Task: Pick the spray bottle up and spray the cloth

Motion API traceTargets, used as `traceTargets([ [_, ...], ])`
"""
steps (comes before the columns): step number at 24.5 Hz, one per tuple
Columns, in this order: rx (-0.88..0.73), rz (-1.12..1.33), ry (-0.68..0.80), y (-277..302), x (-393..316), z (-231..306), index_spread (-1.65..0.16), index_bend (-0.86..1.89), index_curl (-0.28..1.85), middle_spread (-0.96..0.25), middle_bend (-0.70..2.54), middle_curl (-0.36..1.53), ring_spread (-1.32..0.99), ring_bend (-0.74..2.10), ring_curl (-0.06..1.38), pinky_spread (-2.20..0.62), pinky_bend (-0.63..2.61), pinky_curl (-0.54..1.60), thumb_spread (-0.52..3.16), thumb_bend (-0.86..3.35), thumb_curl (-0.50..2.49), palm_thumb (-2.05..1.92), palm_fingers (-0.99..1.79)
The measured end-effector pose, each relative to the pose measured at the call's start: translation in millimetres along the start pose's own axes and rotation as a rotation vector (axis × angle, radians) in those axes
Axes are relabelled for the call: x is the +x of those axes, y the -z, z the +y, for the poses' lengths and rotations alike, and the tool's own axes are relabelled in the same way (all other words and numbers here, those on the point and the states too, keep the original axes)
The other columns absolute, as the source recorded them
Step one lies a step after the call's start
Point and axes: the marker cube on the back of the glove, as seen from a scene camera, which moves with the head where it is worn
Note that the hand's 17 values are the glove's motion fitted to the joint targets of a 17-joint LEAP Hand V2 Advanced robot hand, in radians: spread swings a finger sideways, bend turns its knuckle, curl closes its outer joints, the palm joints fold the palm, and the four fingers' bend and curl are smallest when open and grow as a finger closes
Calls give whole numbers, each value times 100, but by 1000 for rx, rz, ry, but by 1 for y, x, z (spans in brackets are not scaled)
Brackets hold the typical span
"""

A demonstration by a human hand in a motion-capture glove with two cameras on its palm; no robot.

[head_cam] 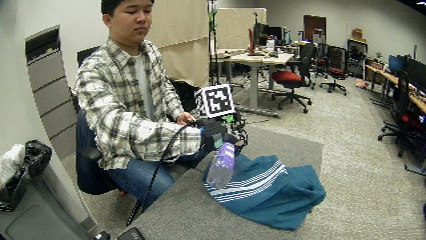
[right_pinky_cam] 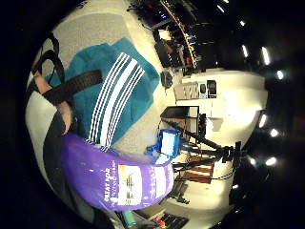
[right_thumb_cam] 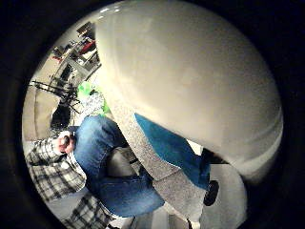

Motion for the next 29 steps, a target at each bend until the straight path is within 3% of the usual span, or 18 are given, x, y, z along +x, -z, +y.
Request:
traceTargets([
  [11,199,-282,-274,34,59,9,-31,16,51,-19,46,55,-23,56,48,-18,58,41,23,-3,78,110,121],
  [19,322,-479,-392,45,88,28,-31,16,51,-19,46,55,-23,56,48,-18,58,41,23,-3,78,110,122],
  [29,545,-975,-506,61,95,33,-31,15,51,-19,46,55,-22,56,49,-17,58,41,23,-3,79,110,121],
])
